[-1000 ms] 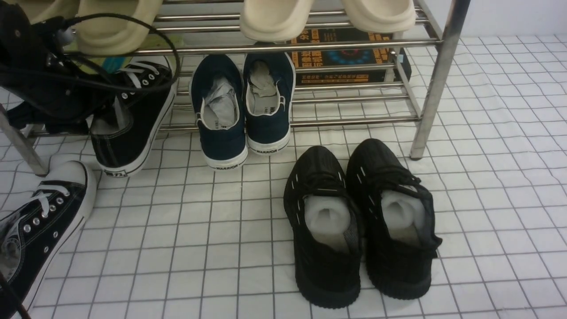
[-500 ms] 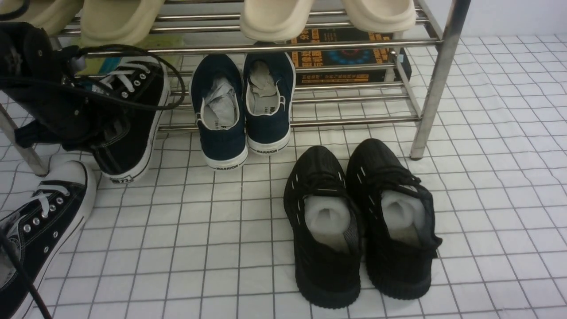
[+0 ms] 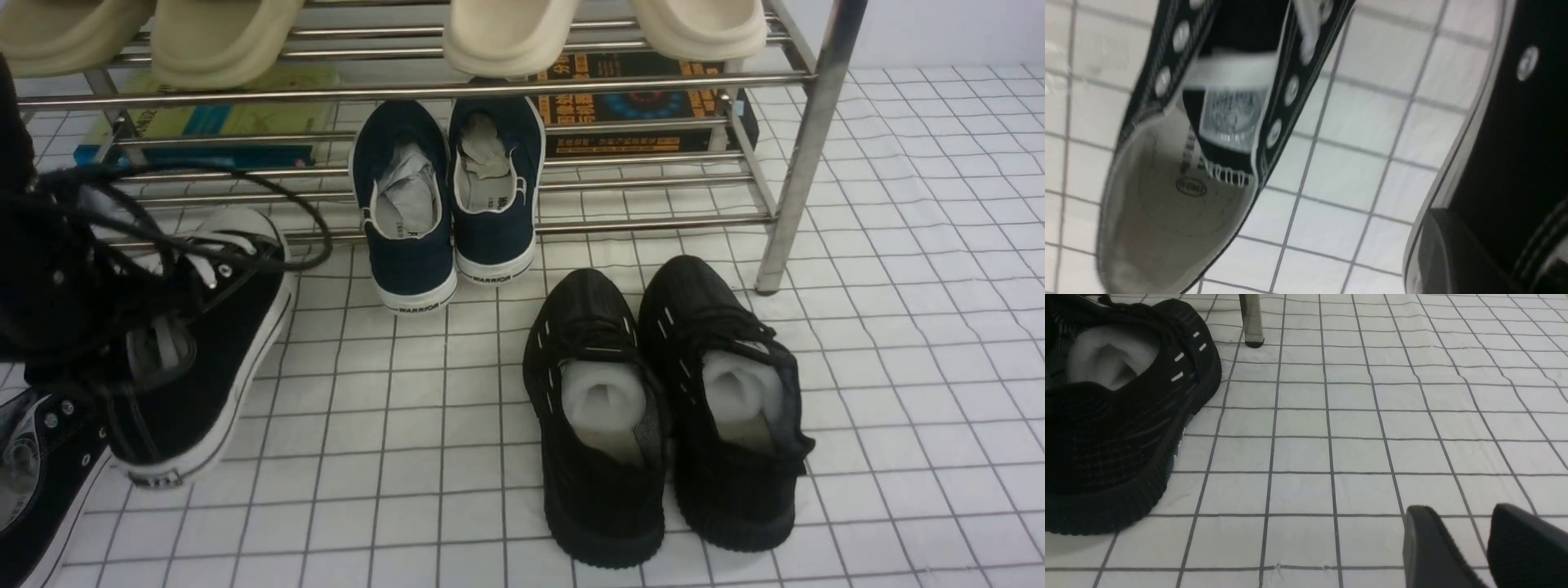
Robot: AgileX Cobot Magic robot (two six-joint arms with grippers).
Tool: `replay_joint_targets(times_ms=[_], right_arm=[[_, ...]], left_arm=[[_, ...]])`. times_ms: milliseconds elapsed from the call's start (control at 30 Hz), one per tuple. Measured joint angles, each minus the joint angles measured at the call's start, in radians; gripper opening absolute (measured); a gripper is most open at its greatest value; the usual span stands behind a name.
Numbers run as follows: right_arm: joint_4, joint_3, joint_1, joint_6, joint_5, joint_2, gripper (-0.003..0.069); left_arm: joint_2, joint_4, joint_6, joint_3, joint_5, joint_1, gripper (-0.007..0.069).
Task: Take the shoes off the shelf with your hand from the white checkered tablecloth.
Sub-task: 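Set the held shoe down on the floor in front of the rack with the left gripper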
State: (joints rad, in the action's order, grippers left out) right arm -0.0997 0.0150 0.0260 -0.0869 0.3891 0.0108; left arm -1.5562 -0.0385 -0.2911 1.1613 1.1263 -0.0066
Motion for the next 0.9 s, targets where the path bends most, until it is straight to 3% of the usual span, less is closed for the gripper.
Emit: replay_joint_targets(times_ms=[167,567,900], right_arm=[[0.000,0.000,0.000,0.000,0.000,0.000,0.0239],[0.000,0.000,0.000,0.000,0.000,0.000,0.0239],[0.000,0.000,0.000,0.000,0.000,0.000,0.0239]], left_arm=[[0.000,-0.003,-0.004,-0.103,-0.088,0.000,0.0017],[-0.002,-0.024,-0.011,-0.145,-0.124,0.000,0.0043],[0.119,-0.065,0.041,-0.145,-0.070,0.000,0.0280]])
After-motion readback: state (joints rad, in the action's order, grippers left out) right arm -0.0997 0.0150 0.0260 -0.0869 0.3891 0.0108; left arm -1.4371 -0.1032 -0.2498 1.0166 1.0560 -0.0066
